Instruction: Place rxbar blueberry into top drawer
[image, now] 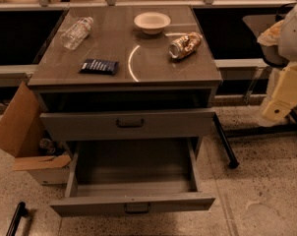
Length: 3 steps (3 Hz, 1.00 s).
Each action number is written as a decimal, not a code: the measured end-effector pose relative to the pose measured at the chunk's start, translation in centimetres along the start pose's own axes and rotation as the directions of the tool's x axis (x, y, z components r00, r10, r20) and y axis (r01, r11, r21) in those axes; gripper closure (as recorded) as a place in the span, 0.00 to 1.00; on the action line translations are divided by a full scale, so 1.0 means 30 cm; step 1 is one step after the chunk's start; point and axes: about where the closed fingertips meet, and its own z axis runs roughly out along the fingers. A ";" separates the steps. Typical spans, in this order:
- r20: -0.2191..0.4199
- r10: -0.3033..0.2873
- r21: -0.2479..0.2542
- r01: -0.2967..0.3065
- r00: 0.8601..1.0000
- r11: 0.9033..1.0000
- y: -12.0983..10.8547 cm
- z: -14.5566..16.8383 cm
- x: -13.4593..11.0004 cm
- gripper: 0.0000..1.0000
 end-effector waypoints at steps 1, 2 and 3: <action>0.124 -0.025 -0.028 0.029 0.992 0.999 -0.081 0.072 -0.117 0.00; 0.240 -0.049 -0.084 0.072 0.969 0.994 -0.159 0.170 -0.300 0.00; 0.314 -0.048 -0.135 0.095 0.948 0.986 -0.192 0.280 -0.535 0.00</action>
Offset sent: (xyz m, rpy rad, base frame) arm 0.1346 0.1421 -0.0183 0.3636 0.0349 0.2413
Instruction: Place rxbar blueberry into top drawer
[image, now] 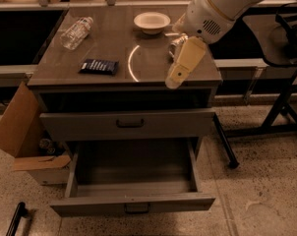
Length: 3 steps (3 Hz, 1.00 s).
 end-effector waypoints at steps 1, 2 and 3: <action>0.005 -0.001 0.002 0.001 1.000 1.000 -0.006 0.008 -0.004 0.00; 0.058 -0.003 -0.001 0.003 0.998 1.000 -0.097 0.084 -0.036 0.00; 0.136 0.030 -0.037 -0.025 0.990 0.999 -0.242 0.251 -0.102 0.00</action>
Offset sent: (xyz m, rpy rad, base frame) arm 0.0895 0.0377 -0.0253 0.1458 -0.0284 0.0234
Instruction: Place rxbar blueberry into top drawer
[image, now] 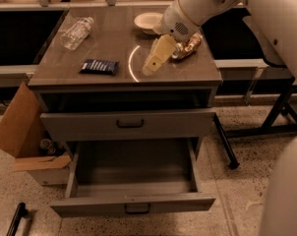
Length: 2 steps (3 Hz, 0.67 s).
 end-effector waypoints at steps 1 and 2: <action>0.024 0.036 -0.001 -0.036 0.999 0.999 -0.084 0.128 -0.038 0.00; 0.040 0.092 0.017 -0.093 0.995 0.996 -0.149 0.260 -0.065 0.00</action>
Offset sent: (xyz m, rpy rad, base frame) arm 0.0964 0.0826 -0.0641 0.0931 0.0413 -0.1658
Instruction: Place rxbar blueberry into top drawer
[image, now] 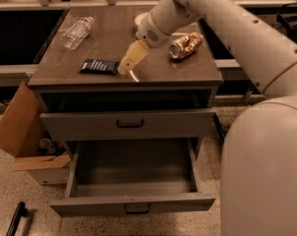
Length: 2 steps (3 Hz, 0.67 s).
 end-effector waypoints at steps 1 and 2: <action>0.029 0.053 0.028 -0.054 0.998 0.998 -0.057 0.110 -0.033 0.00; 0.029 0.053 0.028 -0.054 0.998 0.998 -0.057 0.110 -0.033 0.00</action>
Offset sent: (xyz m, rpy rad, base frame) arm 0.0215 0.0206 -0.0145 0.0282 0.0062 -0.0481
